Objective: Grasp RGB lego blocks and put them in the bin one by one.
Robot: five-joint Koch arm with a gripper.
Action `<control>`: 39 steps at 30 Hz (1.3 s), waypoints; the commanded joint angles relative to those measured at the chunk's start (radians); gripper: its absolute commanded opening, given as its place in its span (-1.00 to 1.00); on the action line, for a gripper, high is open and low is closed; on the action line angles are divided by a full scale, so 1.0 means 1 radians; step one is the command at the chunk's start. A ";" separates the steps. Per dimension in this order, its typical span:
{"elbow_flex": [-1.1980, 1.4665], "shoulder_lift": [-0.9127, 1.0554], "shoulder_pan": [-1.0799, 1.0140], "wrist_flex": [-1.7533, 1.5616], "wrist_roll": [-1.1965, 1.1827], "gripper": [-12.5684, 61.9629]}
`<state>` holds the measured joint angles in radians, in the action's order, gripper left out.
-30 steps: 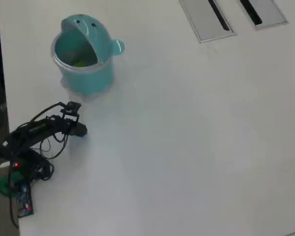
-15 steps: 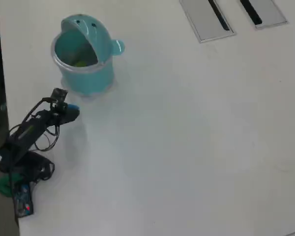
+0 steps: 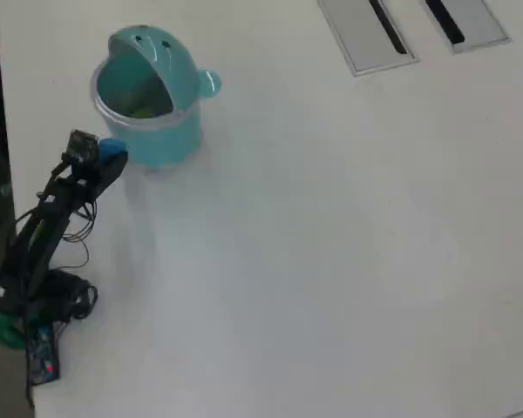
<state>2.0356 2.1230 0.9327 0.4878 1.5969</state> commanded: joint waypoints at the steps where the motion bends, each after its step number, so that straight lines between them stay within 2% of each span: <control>1: -0.147 -0.005 0.038 -0.028 -0.008 -0.35; 12: -0.468 -0.167 0.092 0.023 -0.025 -0.36; 19: -0.742 -0.357 0.138 0.069 -0.014 -0.40; 21: -0.885 -0.488 0.146 0.058 0.009 -0.40; 32: -0.927 -0.678 0.146 -0.130 0.021 -0.40; 36: -0.968 -0.738 0.083 -0.160 0.025 -0.39; 39: -0.963 -0.741 0.066 -0.166 0.051 -0.32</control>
<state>1.1796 1.3637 1.0124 0.4295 1.6199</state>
